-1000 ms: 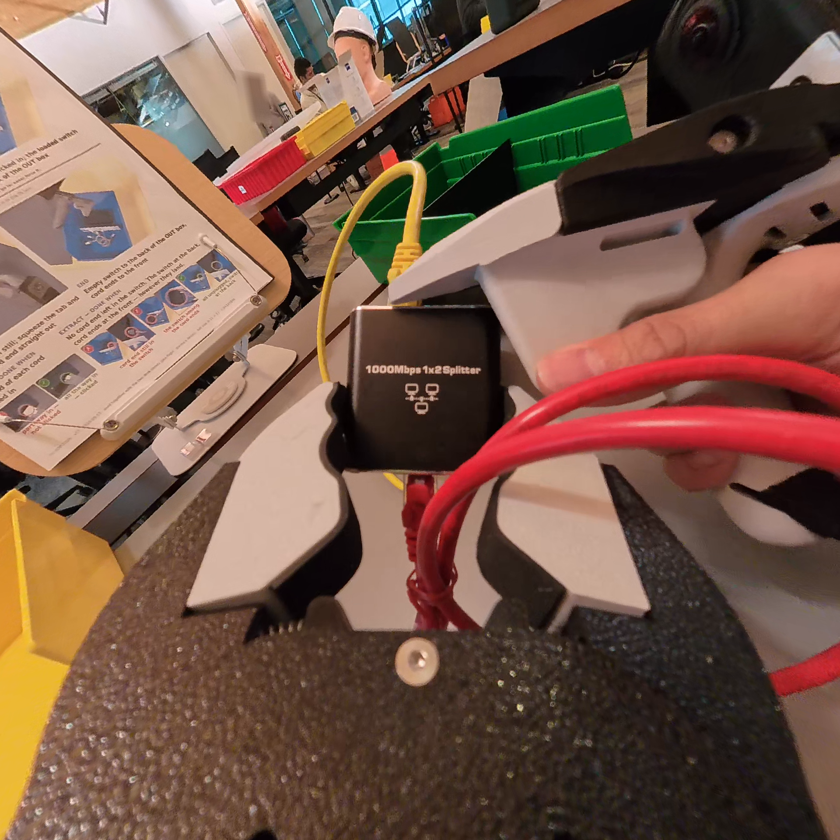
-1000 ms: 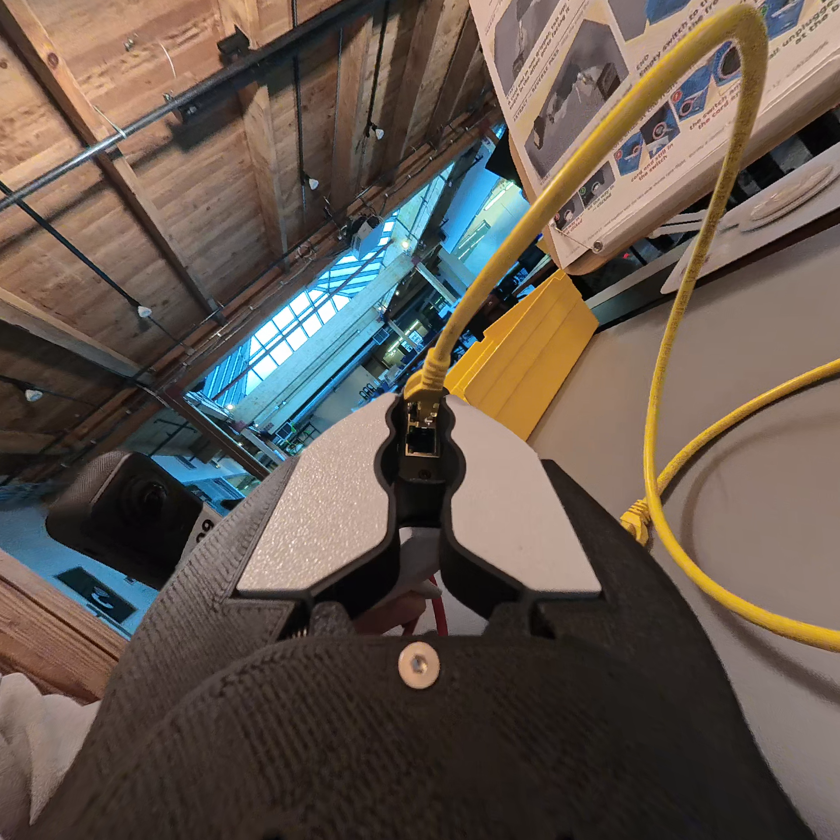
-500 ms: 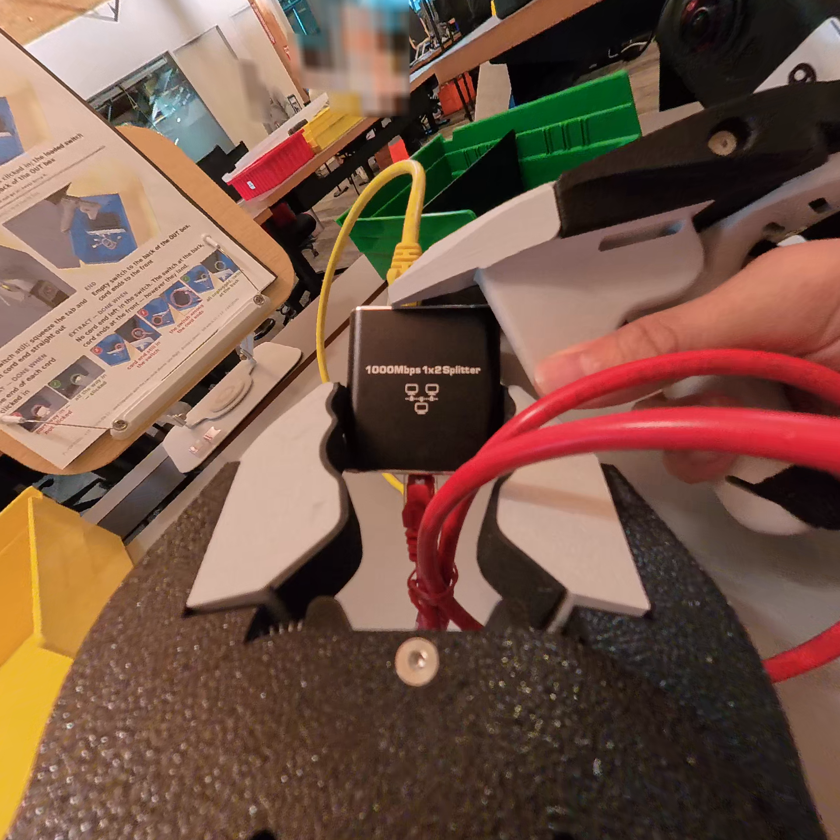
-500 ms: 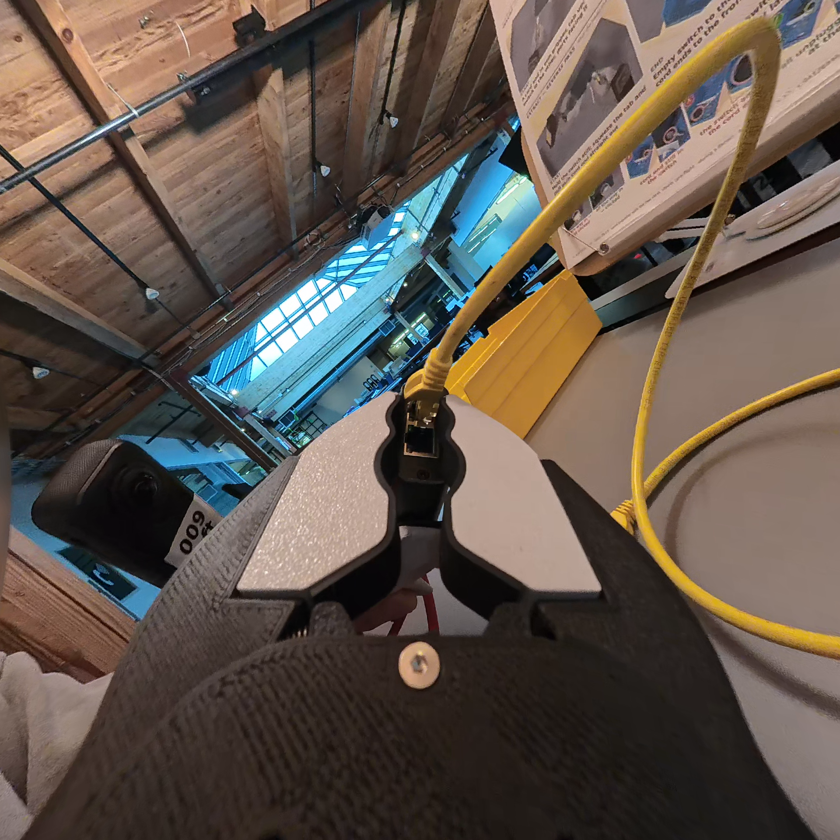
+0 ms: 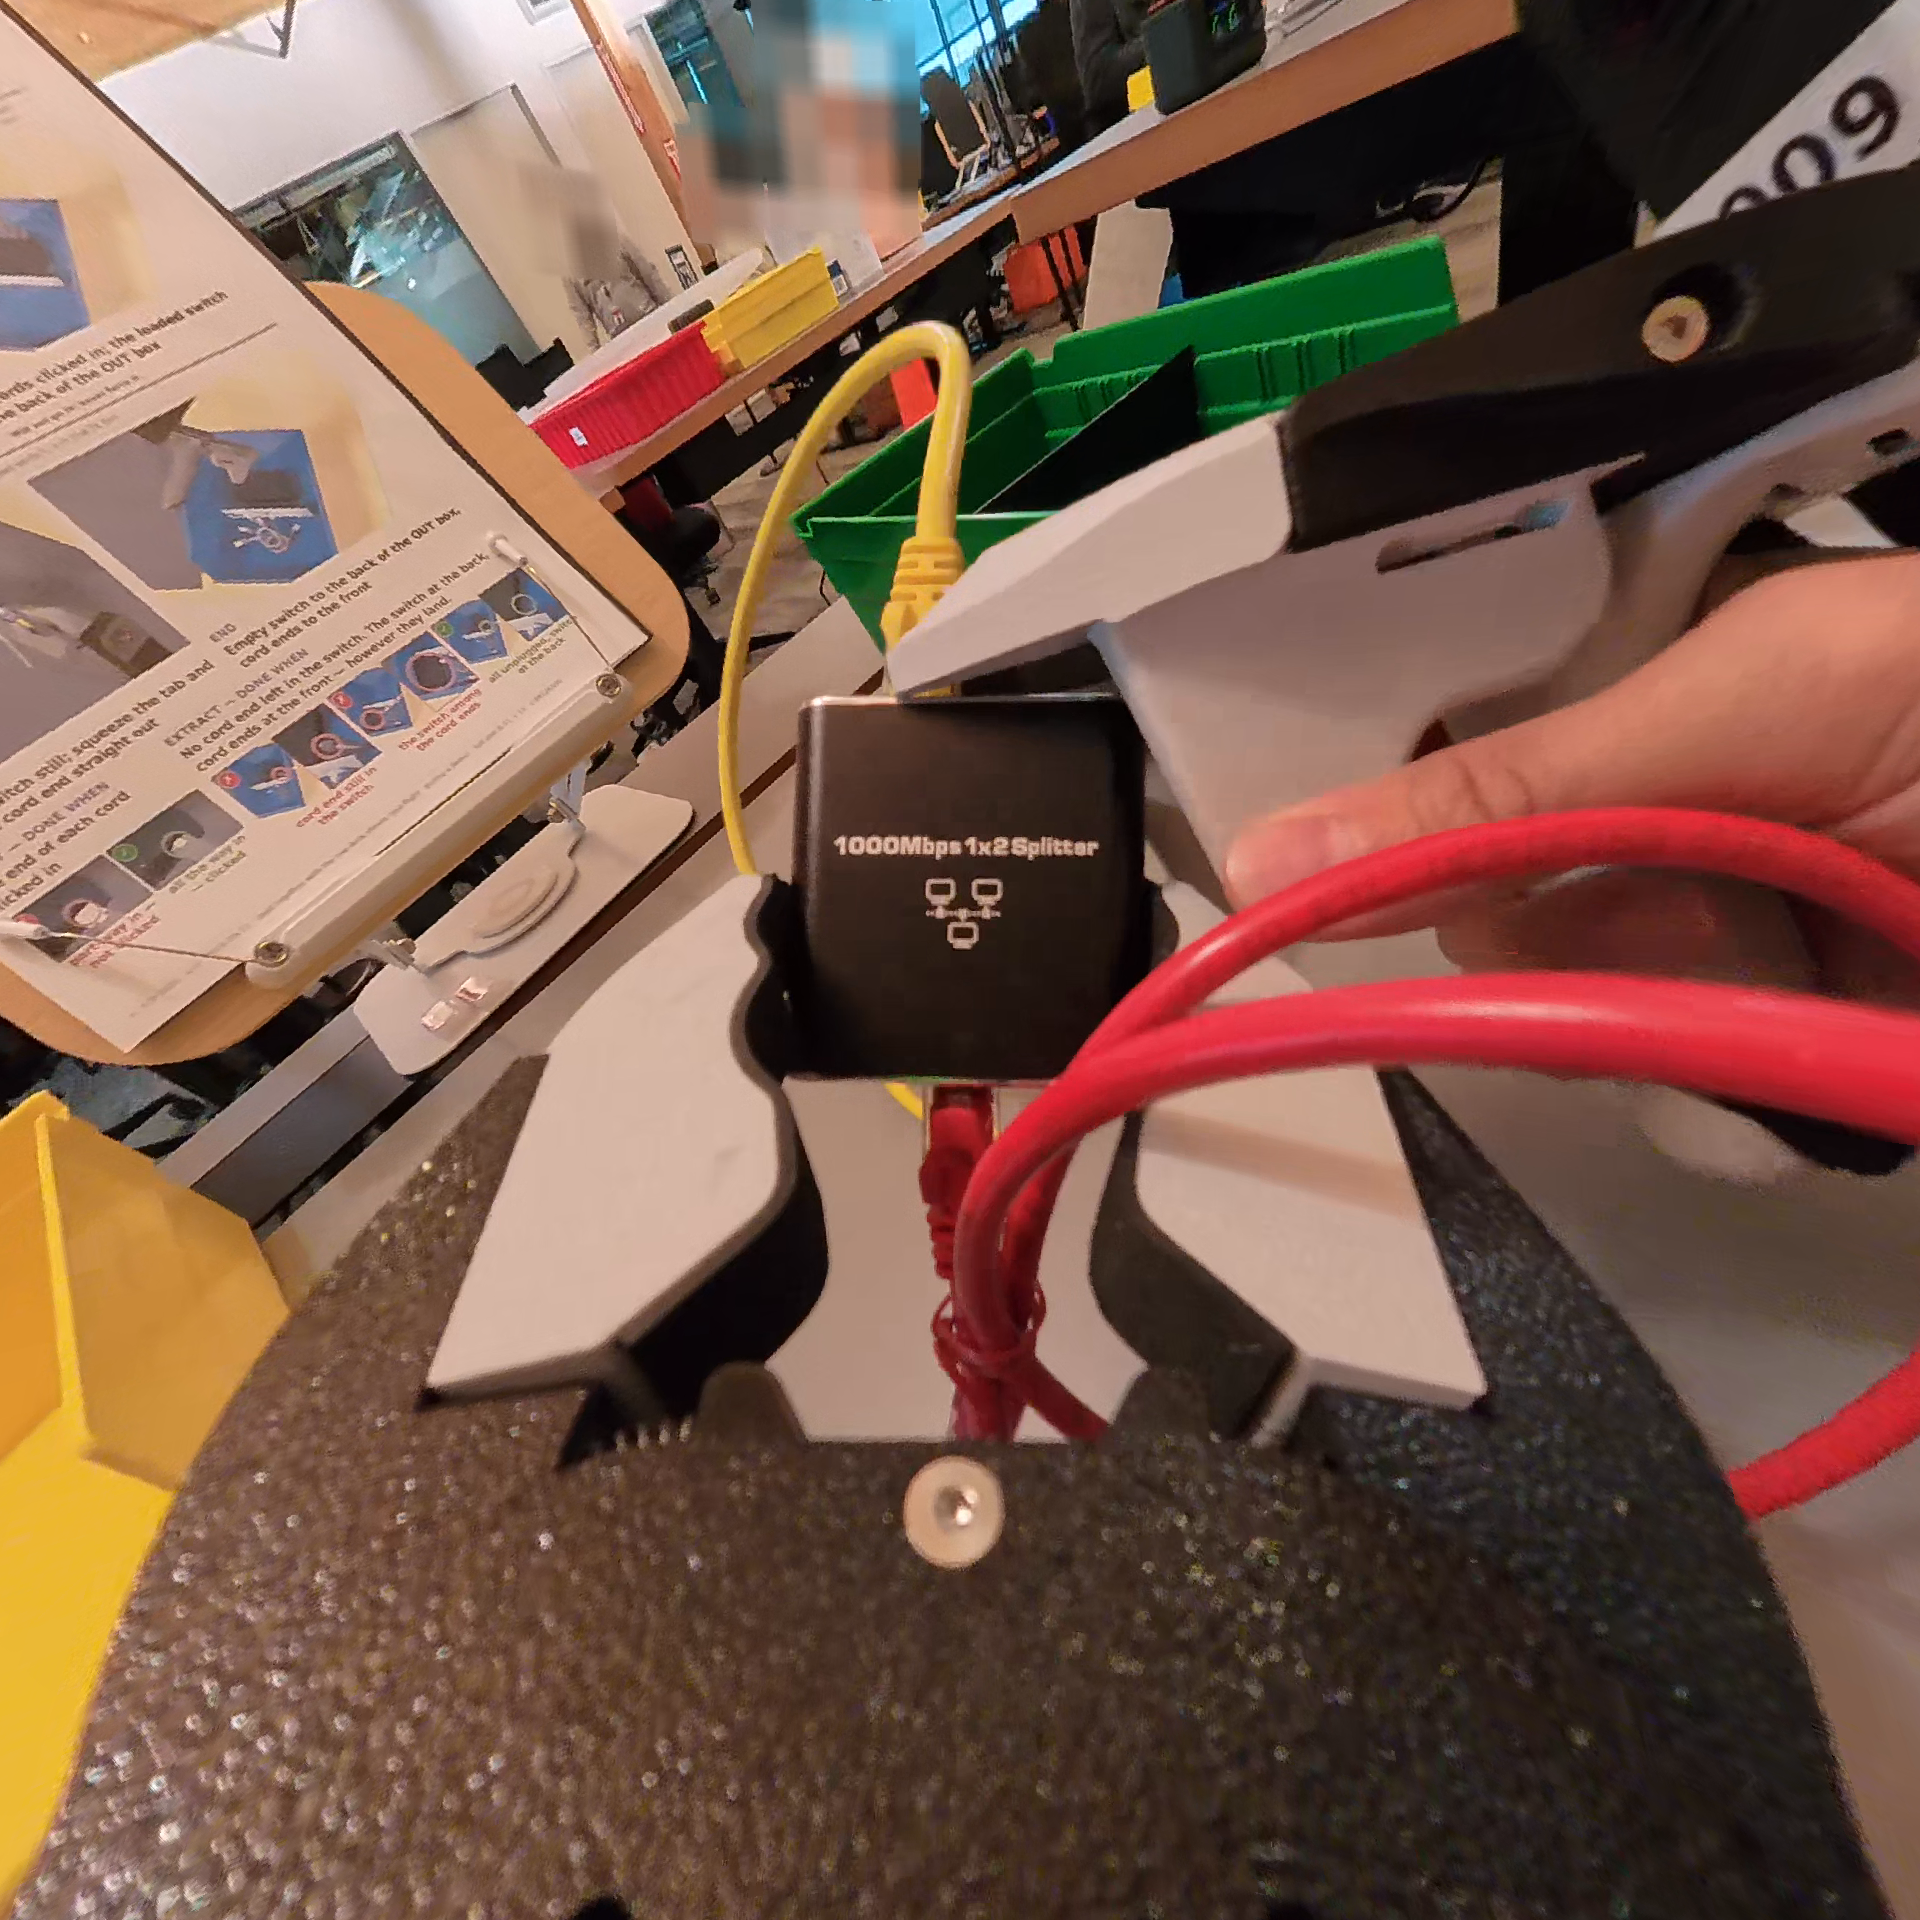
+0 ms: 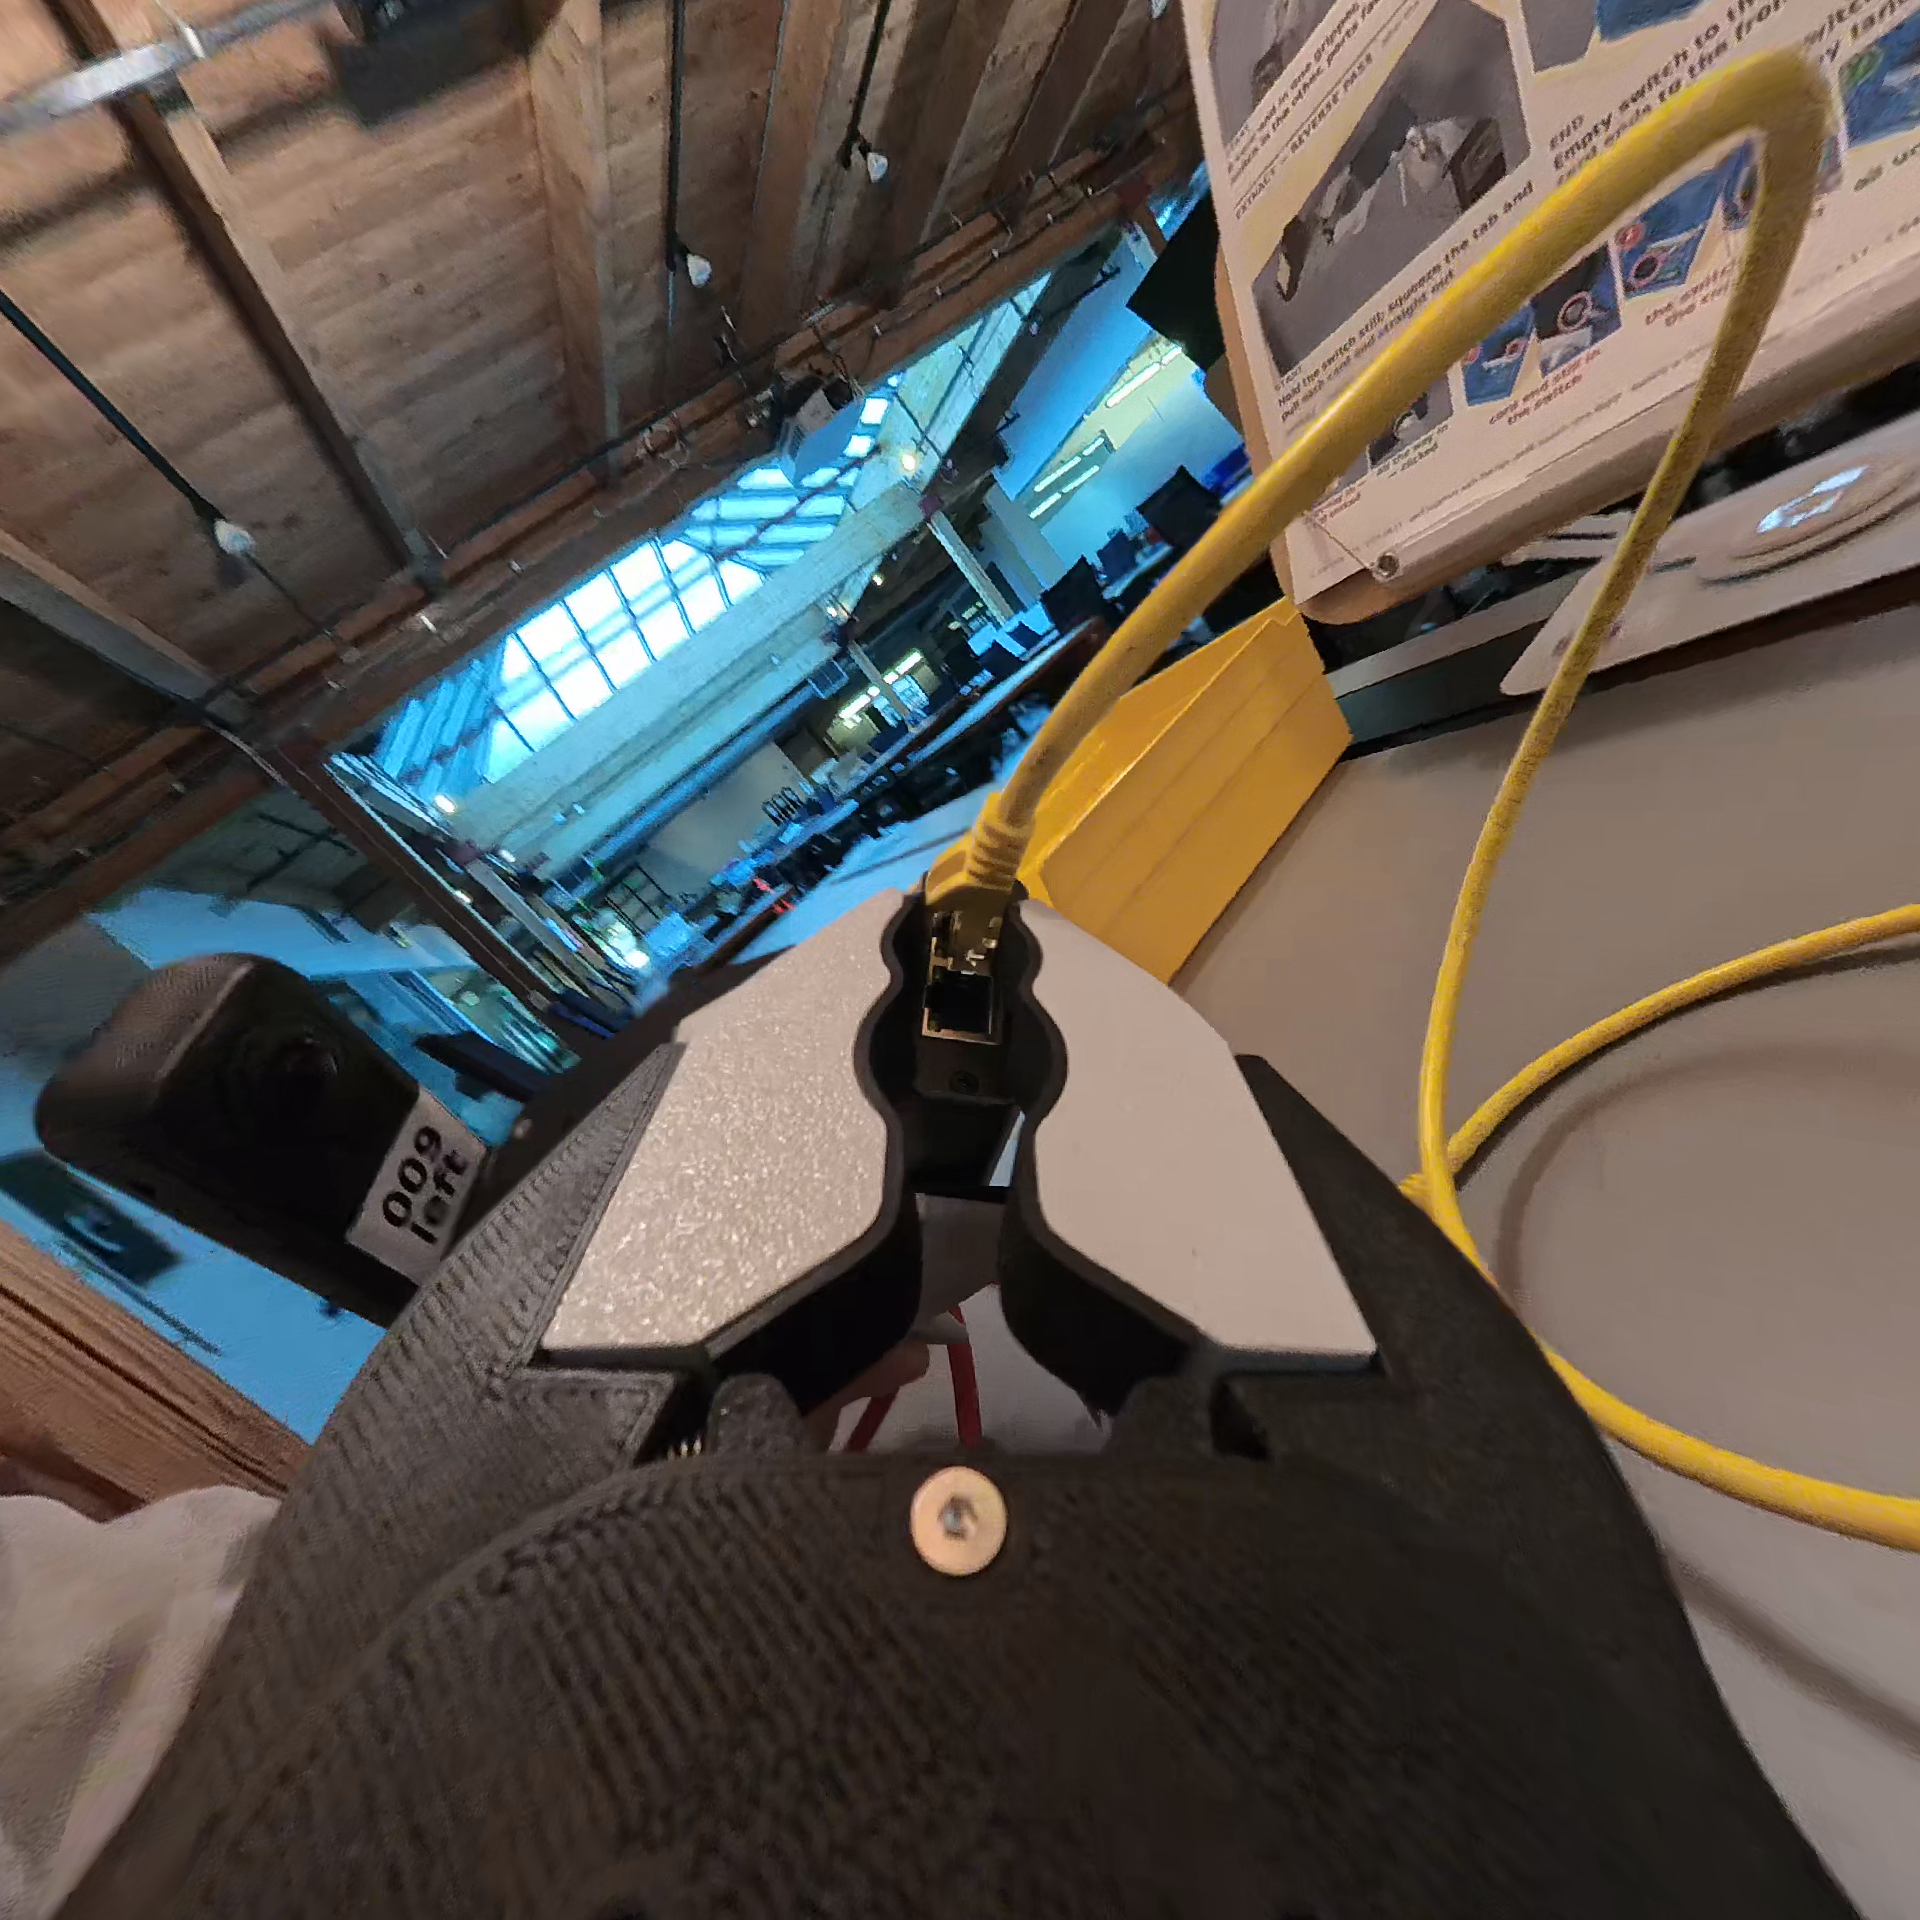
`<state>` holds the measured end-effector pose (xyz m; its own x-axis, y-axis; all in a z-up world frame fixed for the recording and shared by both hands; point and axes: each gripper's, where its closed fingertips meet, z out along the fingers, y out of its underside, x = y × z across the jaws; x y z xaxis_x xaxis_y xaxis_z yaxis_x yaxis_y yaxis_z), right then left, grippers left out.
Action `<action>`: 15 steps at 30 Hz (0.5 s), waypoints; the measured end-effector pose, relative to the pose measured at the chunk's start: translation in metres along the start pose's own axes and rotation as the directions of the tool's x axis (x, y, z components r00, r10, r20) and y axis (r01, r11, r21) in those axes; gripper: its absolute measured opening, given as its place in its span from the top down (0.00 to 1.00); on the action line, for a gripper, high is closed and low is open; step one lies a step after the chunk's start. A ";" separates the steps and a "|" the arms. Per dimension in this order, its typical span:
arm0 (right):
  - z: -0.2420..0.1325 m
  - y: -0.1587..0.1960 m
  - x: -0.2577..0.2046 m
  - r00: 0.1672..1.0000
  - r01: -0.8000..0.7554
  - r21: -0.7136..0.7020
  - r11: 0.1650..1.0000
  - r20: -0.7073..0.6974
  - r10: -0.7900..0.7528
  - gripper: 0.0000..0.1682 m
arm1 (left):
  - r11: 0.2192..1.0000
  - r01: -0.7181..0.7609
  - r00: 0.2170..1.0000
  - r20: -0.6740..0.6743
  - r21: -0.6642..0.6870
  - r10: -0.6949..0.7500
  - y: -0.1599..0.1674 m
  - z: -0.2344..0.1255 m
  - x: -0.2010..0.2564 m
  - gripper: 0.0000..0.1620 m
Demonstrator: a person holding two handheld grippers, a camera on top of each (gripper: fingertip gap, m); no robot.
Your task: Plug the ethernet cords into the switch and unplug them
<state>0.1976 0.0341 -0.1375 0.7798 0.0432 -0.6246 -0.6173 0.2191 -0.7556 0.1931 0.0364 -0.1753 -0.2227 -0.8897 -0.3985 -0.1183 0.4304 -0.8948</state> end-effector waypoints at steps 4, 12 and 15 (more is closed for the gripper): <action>-0.003 -0.002 -0.004 0.980 0.186 -0.069 0.980 -0.052 -0.189 0.92 | 0.997 0.064 0.998 -0.031 0.043 -0.063 -0.004 0.001 0.005 0.61; -0.009 -0.005 -0.006 0.936 0.339 -0.134 0.931 -0.056 -0.348 0.92 | 0.990 0.122 0.990 -0.086 0.073 -0.116 -0.008 0.002 0.012 0.61; -0.011 -0.004 -0.005 0.912 0.391 -0.161 0.906 -0.069 -0.406 0.92 | 0.989 0.130 0.987 -0.104 0.070 -0.123 -0.007 0.003 0.014 0.61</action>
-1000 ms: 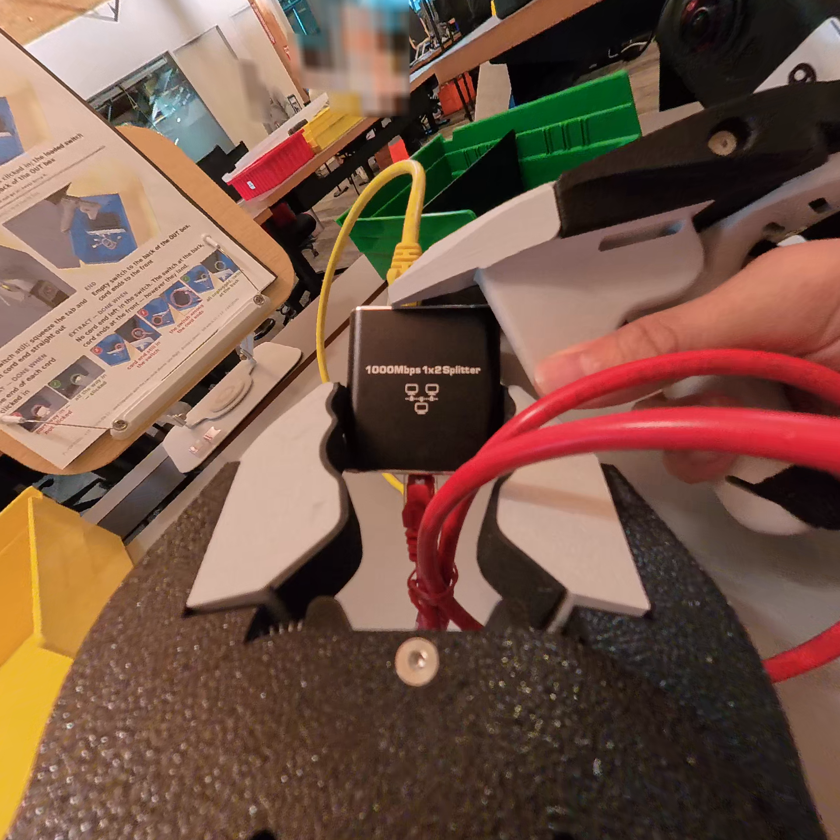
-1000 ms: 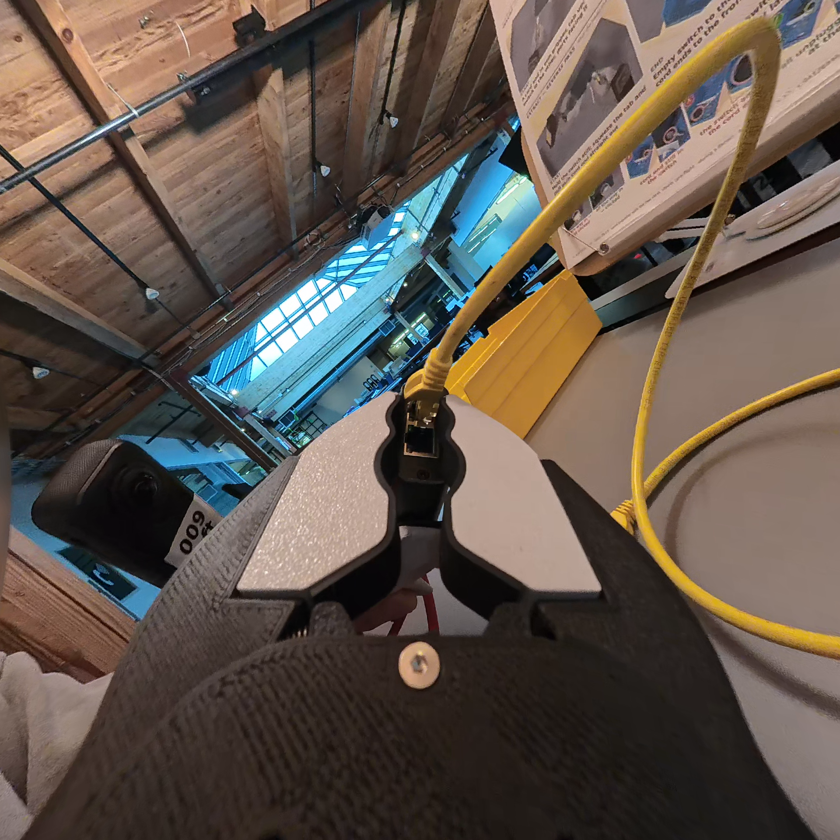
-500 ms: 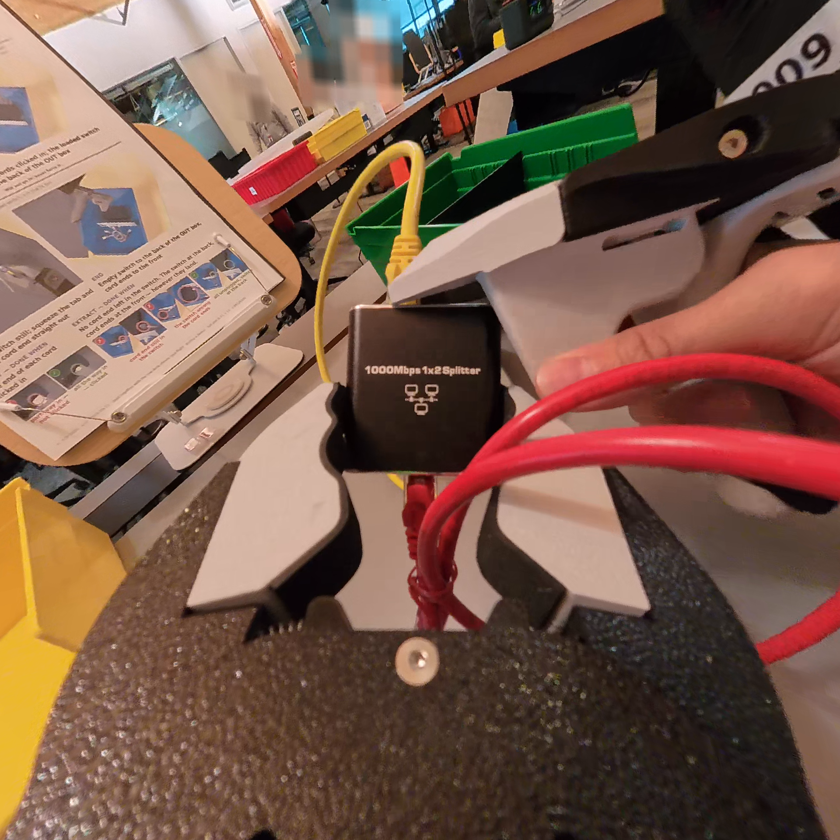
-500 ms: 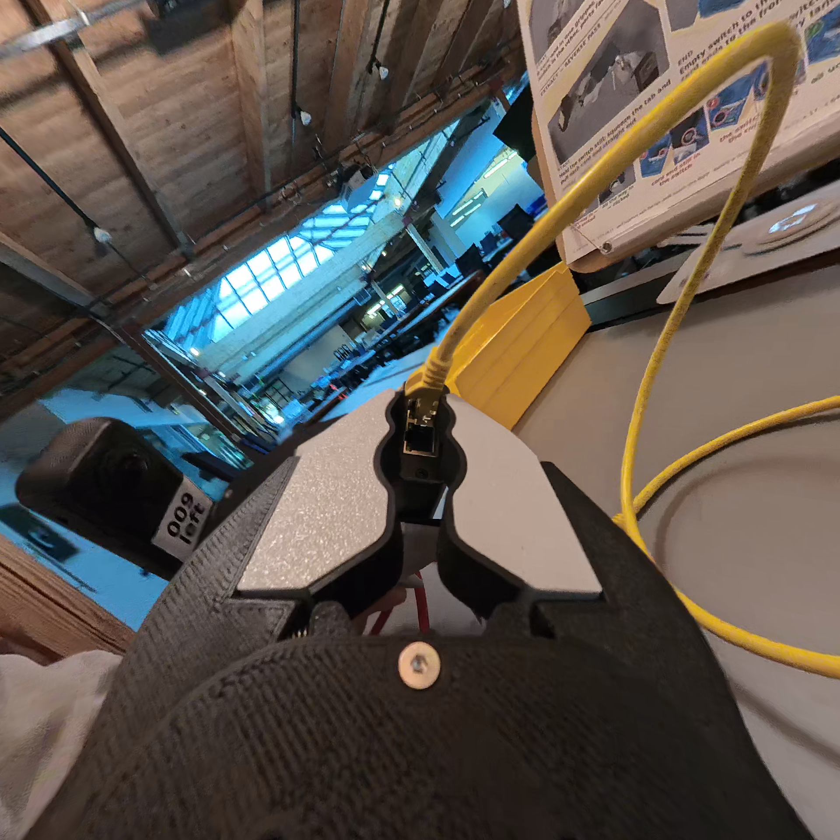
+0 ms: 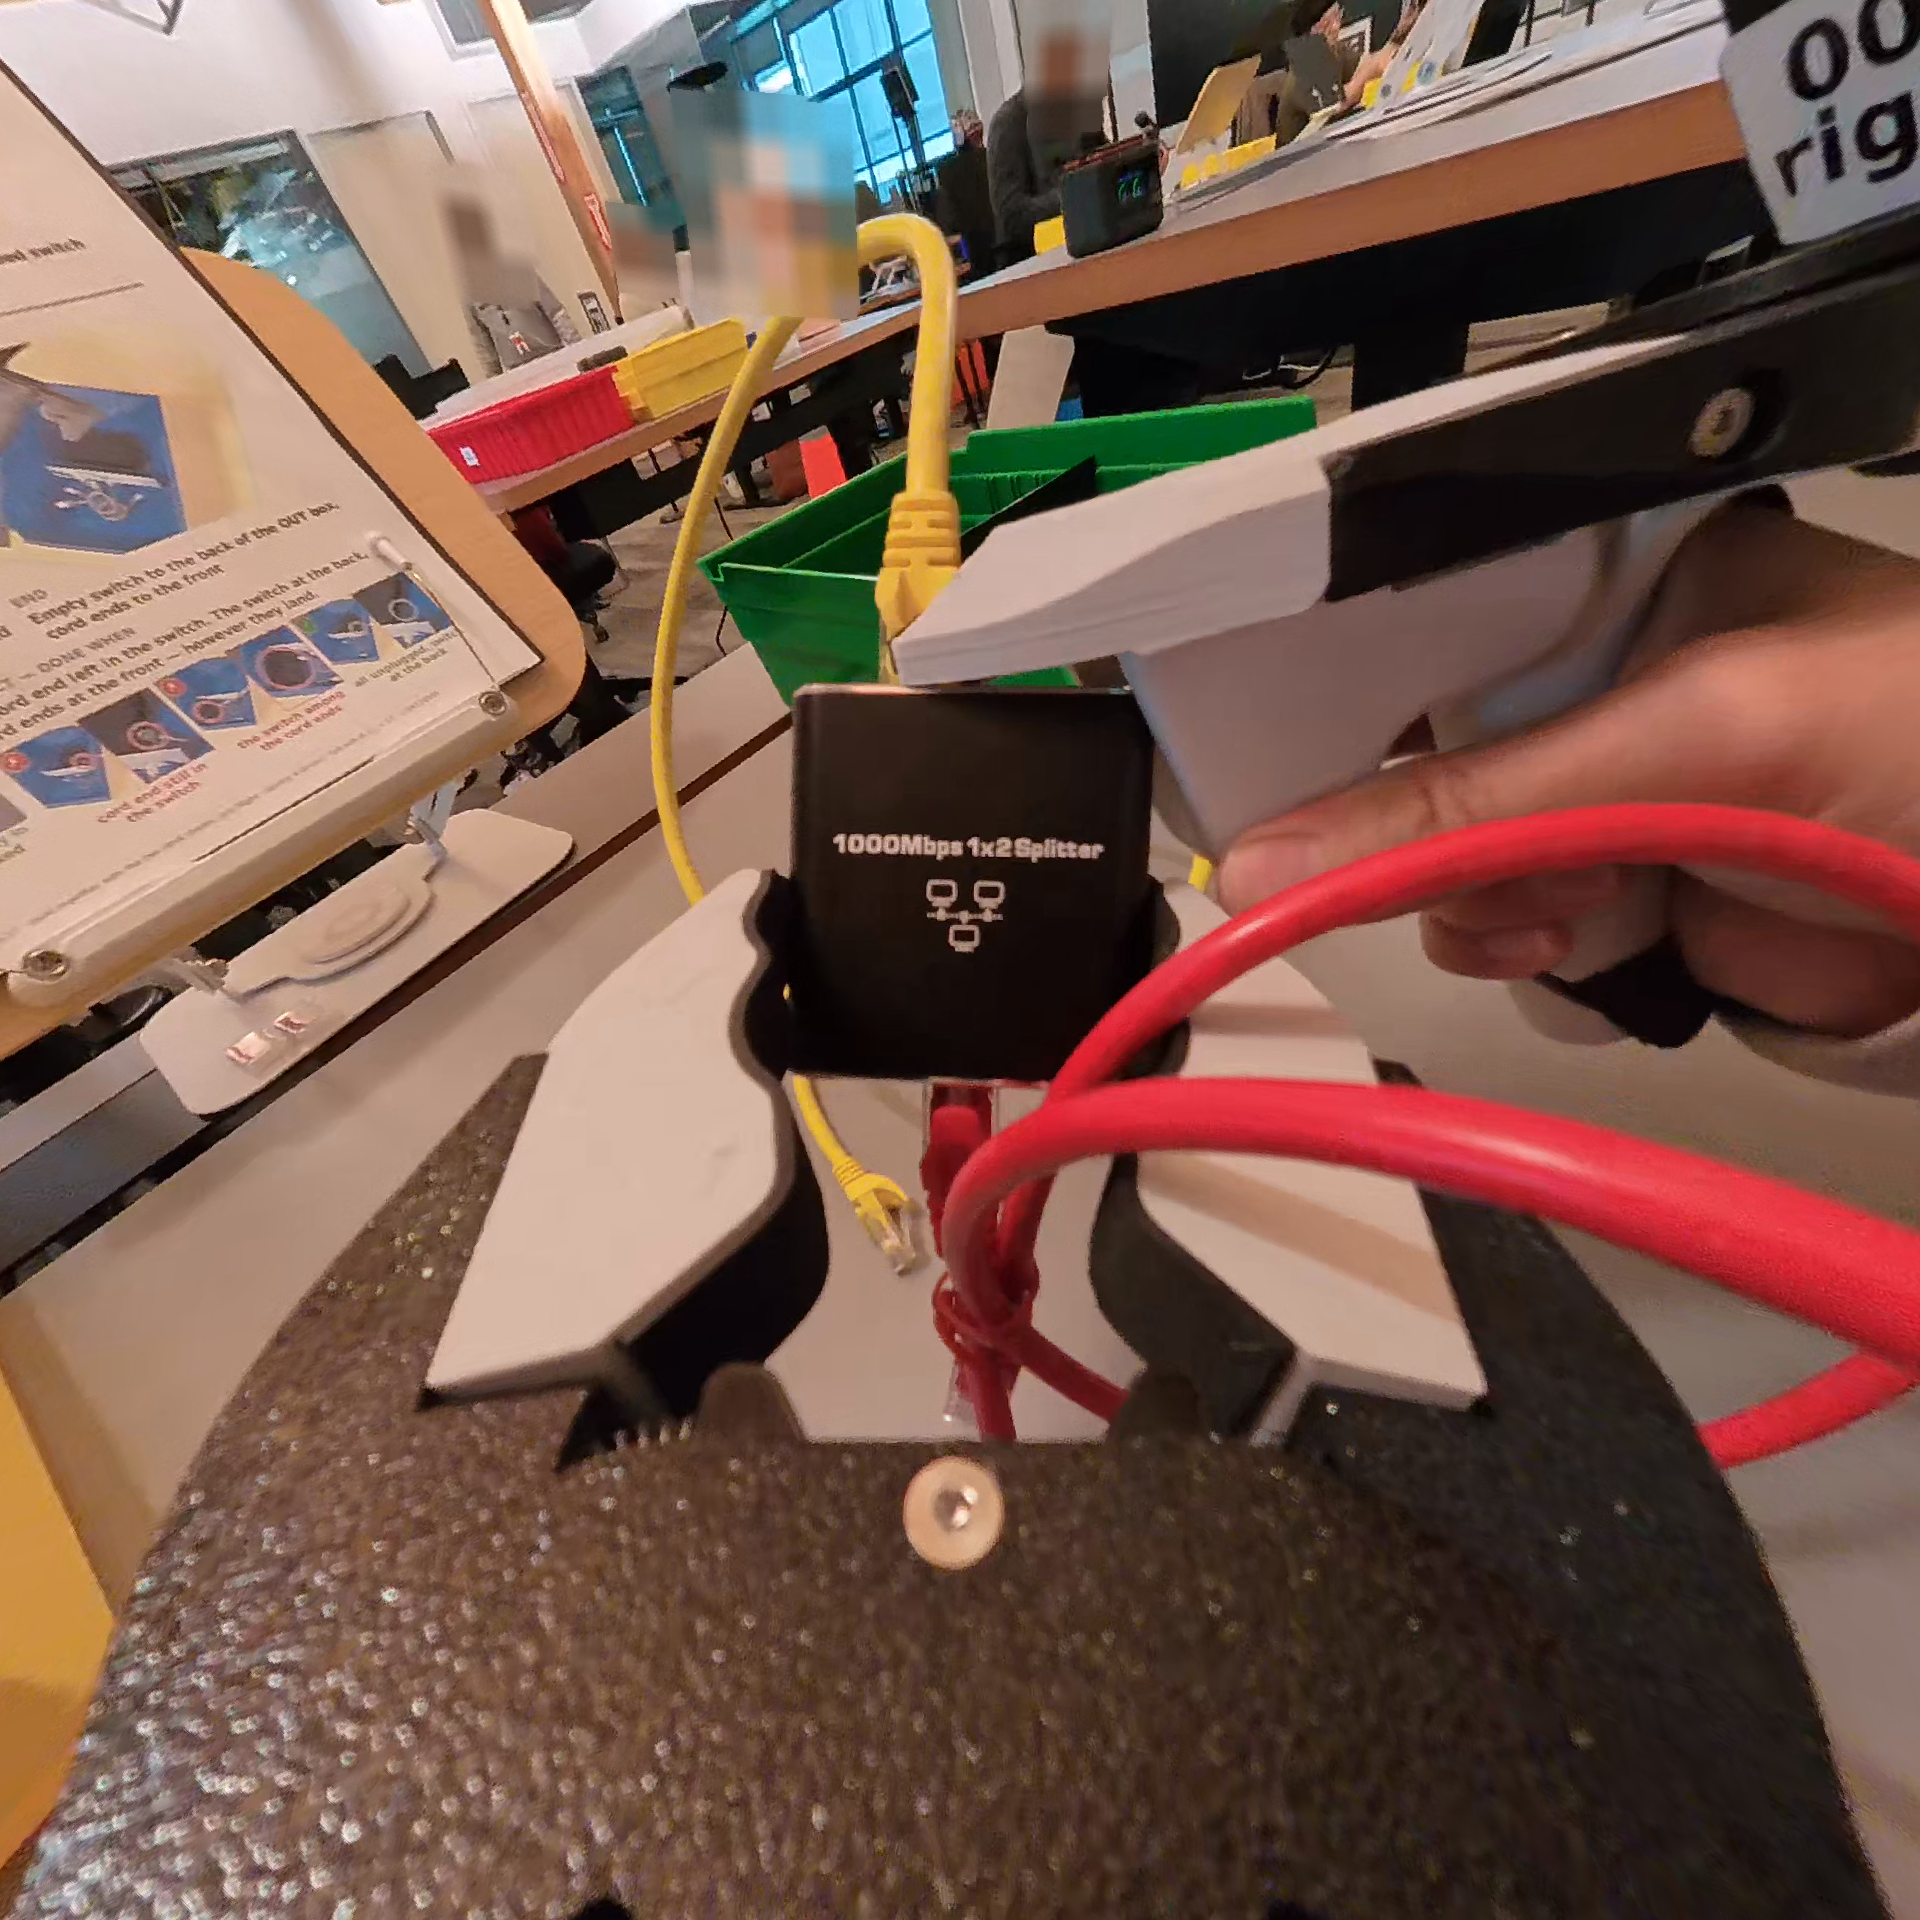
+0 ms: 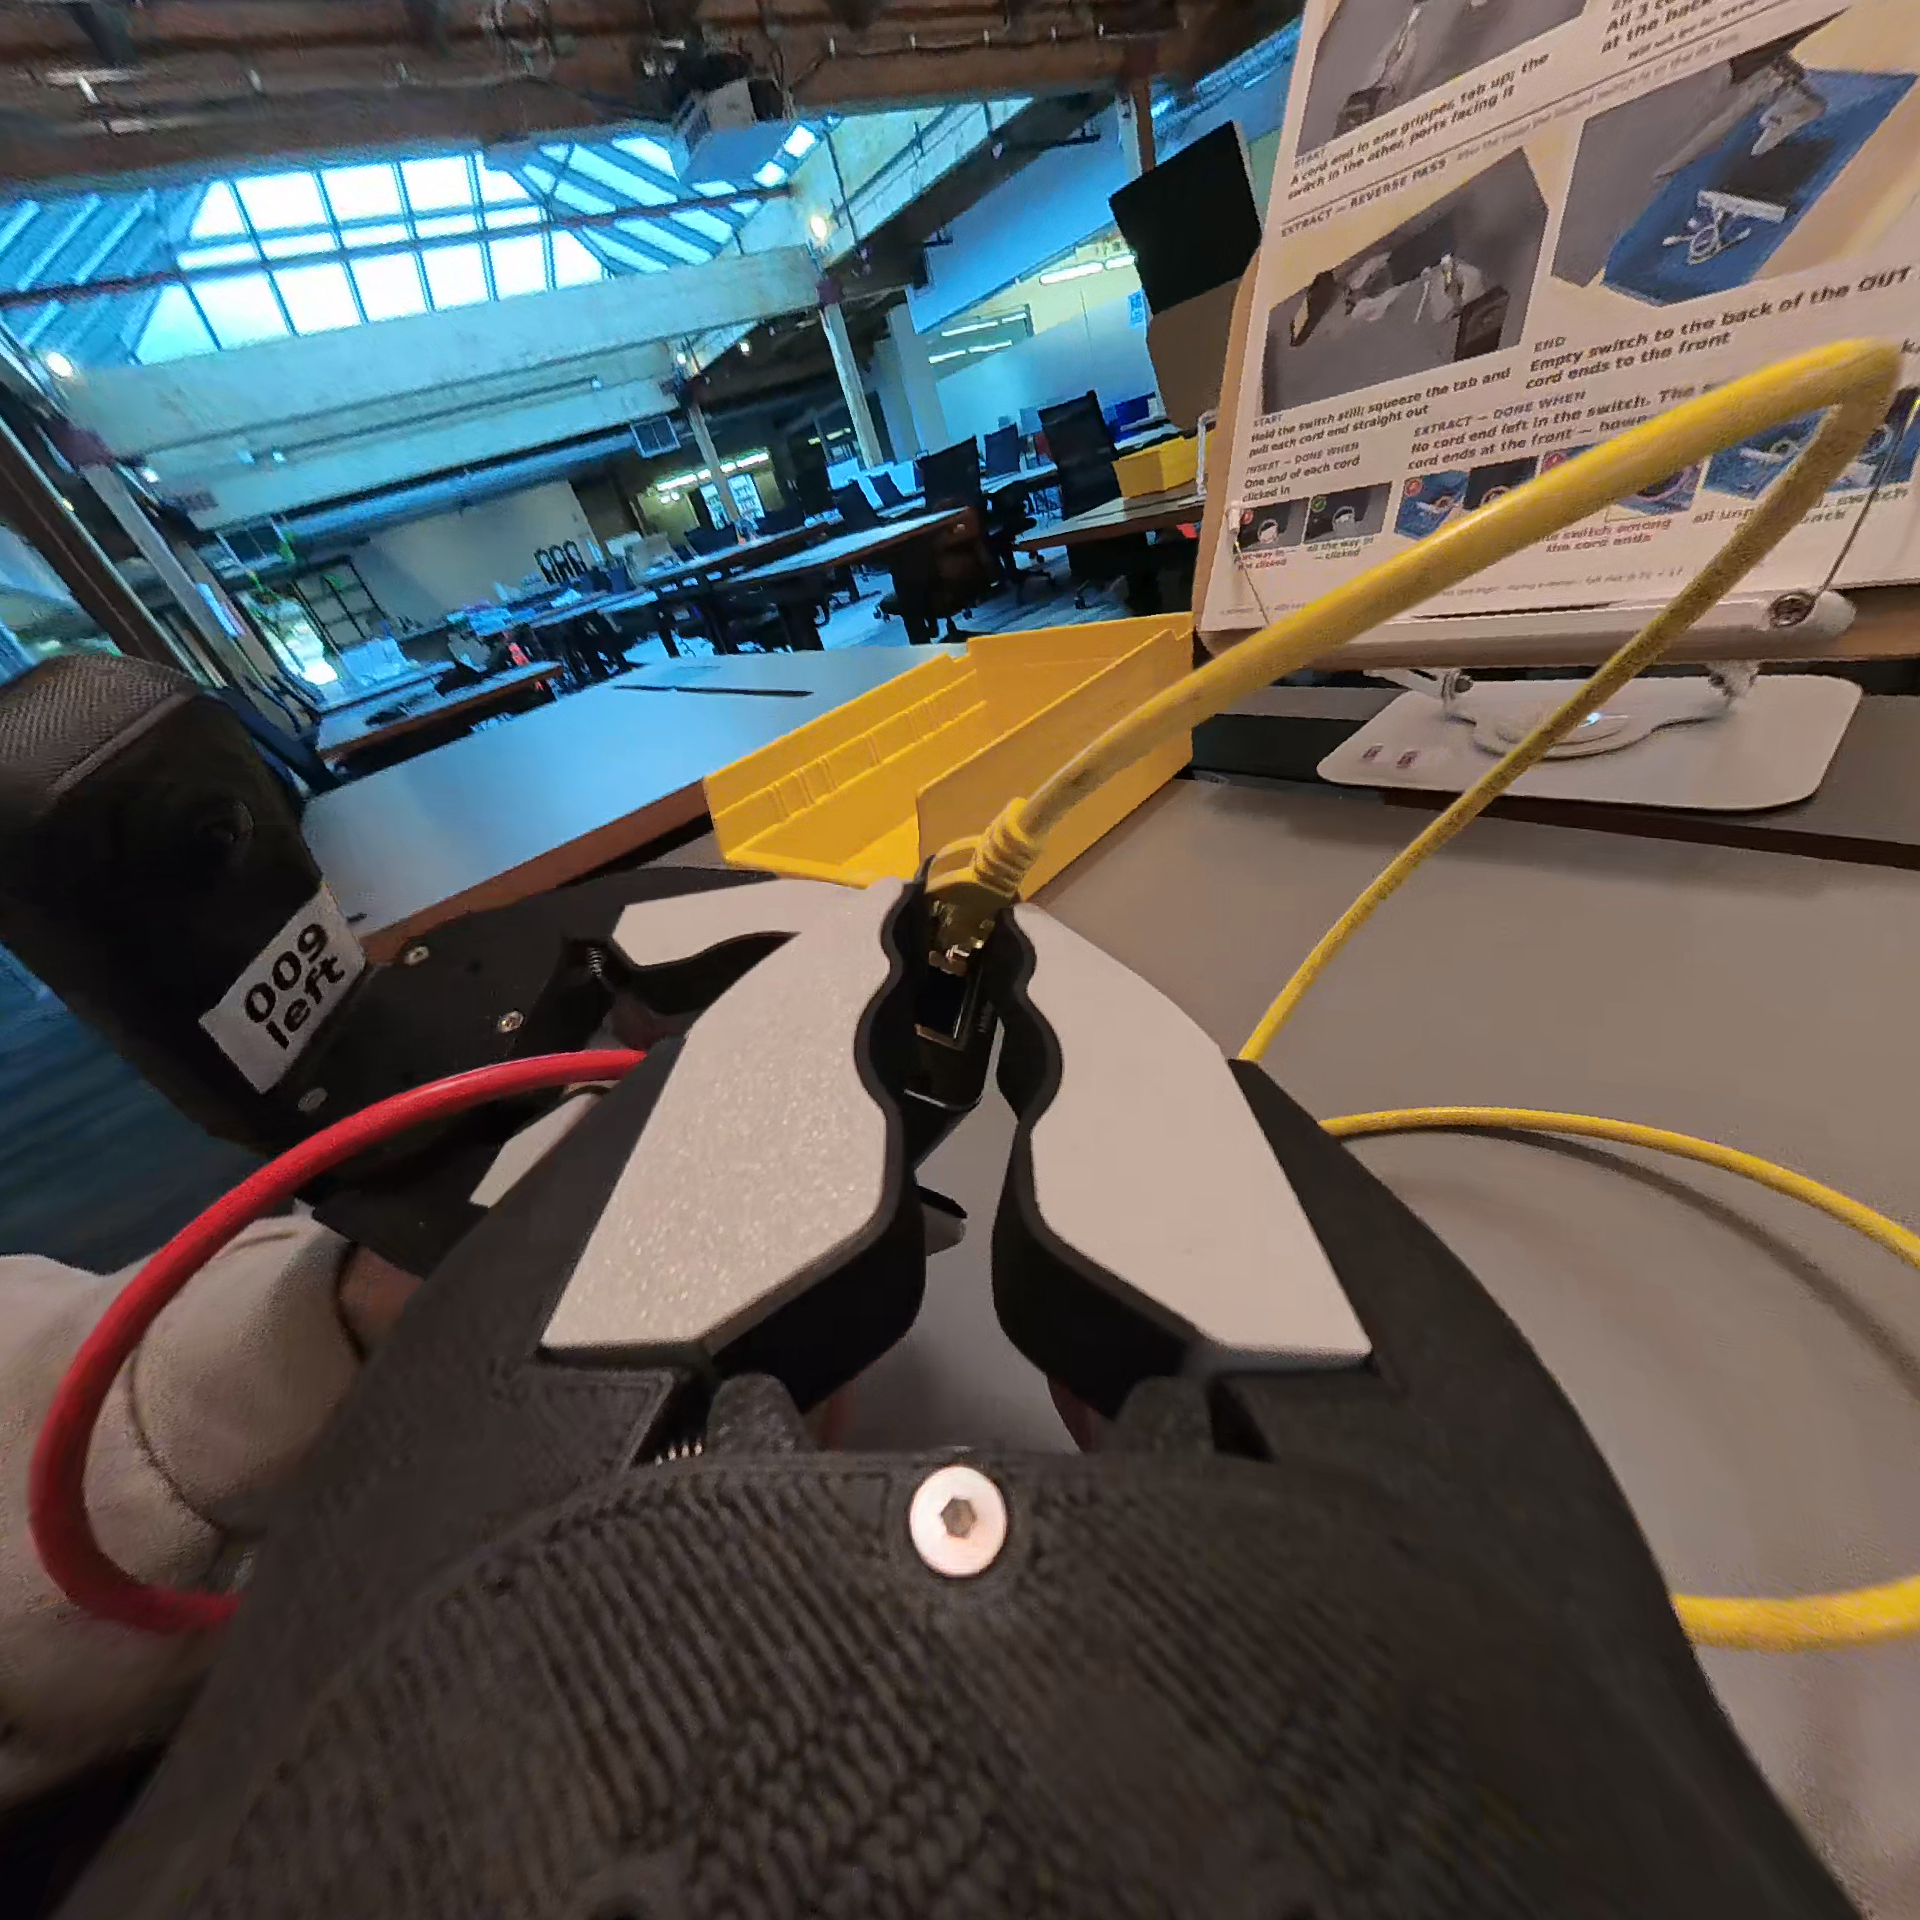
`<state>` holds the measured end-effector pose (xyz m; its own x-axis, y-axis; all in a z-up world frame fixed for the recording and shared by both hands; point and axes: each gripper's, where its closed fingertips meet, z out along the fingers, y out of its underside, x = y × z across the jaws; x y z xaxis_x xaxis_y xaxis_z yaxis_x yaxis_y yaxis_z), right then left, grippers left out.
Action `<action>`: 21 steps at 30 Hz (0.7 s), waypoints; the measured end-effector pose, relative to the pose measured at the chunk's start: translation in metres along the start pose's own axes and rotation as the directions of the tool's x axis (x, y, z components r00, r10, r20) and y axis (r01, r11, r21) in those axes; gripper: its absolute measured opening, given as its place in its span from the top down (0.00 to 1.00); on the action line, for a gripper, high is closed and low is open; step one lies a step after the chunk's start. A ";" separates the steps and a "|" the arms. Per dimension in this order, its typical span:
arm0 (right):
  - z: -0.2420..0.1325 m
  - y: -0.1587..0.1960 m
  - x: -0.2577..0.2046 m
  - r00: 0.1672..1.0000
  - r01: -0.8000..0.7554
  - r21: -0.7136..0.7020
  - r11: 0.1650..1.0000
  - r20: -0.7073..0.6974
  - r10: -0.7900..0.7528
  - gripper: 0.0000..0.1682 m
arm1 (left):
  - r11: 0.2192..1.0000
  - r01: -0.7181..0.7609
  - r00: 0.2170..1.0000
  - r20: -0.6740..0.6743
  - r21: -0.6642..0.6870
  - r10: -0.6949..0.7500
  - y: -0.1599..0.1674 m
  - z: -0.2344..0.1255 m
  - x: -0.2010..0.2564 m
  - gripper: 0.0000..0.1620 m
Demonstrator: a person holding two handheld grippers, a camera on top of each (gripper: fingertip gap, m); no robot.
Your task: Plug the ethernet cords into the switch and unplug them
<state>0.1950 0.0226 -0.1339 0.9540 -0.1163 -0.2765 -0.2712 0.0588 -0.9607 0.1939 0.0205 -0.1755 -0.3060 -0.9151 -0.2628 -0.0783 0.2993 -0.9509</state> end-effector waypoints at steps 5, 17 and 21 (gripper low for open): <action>-0.001 0.001 0.000 0.997 0.073 -0.038 0.997 -0.015 -0.074 0.92 | 1.000 0.002 1.000 -0.020 0.010 -0.002 0.002 0.001 0.001 0.61; 0.000 0.000 -0.003 0.994 -0.070 0.019 0.997 0.088 0.069 0.92 | 0.973 -0.231 0.965 0.127 0.000 0.229 -0.001 -0.004 -0.011 0.61; -0.001 0.004 0.002 0.999 0.005 -0.017 1.000 0.041 -0.004 0.92 | 0.996 -0.087 0.996 0.032 0.009 0.087 0.003 -0.001 -0.004 0.61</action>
<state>0.1958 0.0220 -0.1382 0.9595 -0.0753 -0.2715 -0.2690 0.0417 -0.9622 0.1942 0.0248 -0.1773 -0.2807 -0.8938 -0.3497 -0.0429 0.3756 -0.9258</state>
